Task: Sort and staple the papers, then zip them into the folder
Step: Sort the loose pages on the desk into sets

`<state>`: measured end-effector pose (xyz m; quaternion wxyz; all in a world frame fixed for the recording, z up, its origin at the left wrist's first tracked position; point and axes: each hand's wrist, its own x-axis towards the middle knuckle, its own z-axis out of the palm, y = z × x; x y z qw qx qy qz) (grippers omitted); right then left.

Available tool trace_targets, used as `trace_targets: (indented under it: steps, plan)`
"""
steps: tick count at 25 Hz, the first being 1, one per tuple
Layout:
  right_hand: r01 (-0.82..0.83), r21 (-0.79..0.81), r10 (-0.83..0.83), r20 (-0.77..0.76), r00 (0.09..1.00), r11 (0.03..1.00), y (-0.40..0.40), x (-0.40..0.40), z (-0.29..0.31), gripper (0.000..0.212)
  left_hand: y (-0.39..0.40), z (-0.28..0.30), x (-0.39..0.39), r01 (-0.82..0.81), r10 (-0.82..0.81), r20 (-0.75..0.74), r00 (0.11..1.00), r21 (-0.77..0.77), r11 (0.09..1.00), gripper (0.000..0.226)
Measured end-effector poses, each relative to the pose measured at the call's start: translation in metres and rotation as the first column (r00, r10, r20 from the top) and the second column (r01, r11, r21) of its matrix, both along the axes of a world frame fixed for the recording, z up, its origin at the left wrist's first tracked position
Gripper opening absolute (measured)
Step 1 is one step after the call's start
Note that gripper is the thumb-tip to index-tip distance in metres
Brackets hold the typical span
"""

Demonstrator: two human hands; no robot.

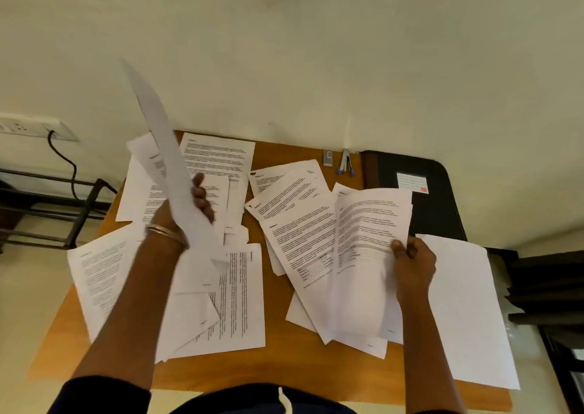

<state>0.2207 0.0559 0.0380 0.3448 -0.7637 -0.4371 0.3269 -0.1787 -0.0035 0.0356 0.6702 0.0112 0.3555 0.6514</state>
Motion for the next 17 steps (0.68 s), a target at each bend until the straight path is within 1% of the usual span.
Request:
trace_targets:
  steps: [1,2,3,4,5,6,7,8,9,10,12,13,15,16,17]
  plan:
    - [0.002,0.005,-0.001,-0.059,0.998,1.000,-0.002,-0.007,0.002,0.023,-0.002,-0.004,0.011,0.104,-0.106,0.037,0.994,0.059,0.993,0.054]
    - [-0.002,0.009,0.003,-0.128,0.992,1.000,-0.005,-0.015,0.004,0.021,-0.003,-0.006,0.026,0.224,-0.228,0.035,0.973,0.097,0.970,0.058]
    - [-0.003,0.004,0.004,-0.201,0.980,1.000,-0.008,-0.024,0.006,0.018,-0.003,-0.004,0.042,0.336,-0.340,0.052,0.939,0.071,0.939,0.054]
    - [-0.011,-0.004,0.009,-0.261,0.965,1.000,-0.010,-0.032,0.009,0.016,-0.004,-0.002,0.061,0.419,-0.417,0.056,0.907,-0.018,0.908,0.050]
    - [-0.020,-0.019,0.013,-0.313,0.950,1.000,-0.012,-0.038,0.012,0.016,-0.004,-0.007,0.082,0.429,-0.433,-0.015,0.901,-0.108,0.897,0.050]
    - [-0.030,-0.034,0.015,-0.367,0.930,0.999,-0.013,-0.044,0.017,0.016,-0.004,-0.012,0.101,0.375,-0.411,-0.139,0.901,-0.227,0.899,0.049]
    - [-0.032,-0.050,0.008,-0.428,0.904,0.998,-0.015,-0.047,0.021,0.016,-0.004,-0.014,0.119,0.320,-0.398,-0.257,0.880,-0.299,0.899,0.051]
    - [-0.042,-0.058,0.008,-0.489,0.873,0.997,-0.016,-0.048,0.024,0.015,-0.003,-0.016,0.132,0.270,-0.380,-0.354,0.855,-0.321,0.908,0.057]
    - [-0.049,-0.070,0.003,-0.542,0.840,0.996,-0.016,-0.046,0.026,0.014,-0.002,-0.022,0.138,0.249,-0.376,-0.409,0.832,-0.329,0.911,0.061]
    - [-0.060,-0.082,0.000,-0.586,0.810,0.995,-0.017,-0.043,0.027,0.013,-0.002,-0.020,0.144,0.244,-0.378,-0.424,0.823,-0.338,0.909,0.061]
    - [-0.083,-0.095,0.002,-0.641,0.767,0.992,-0.018,-0.034,0.023,0.017,-0.002,-0.016,0.152,0.225,-0.363,-0.436,0.823,-0.337,0.914,0.052]
    - [-0.097,-0.102,0.007,-0.654,0.757,0.990,-0.018,-0.029,0.020,0.023,-0.003,-0.014,0.156,0.207,-0.354,-0.478,0.804,-0.332,0.920,0.050]
    - [-0.115,-0.136,-0.009,-0.680,0.734,0.984,-0.017,-0.017,0.018,0.036,-0.004,-0.004,0.166,0.154,-0.324,-0.594,0.737,-0.319,0.935,0.052]
    - [-0.137,-0.164,-0.015,-0.690,0.723,0.977,-0.016,-0.009,0.021,0.038,-0.004,-0.001,0.171,0.129,-0.315,-0.659,0.683,-0.315,0.940,0.053]
    - [-0.169,-0.173,0.005,-0.682,0.731,0.970,-0.015,-0.001,0.023,0.038,-0.003,0.000,0.177,0.107,-0.314,-0.728,0.609,-0.317,0.942,0.053]
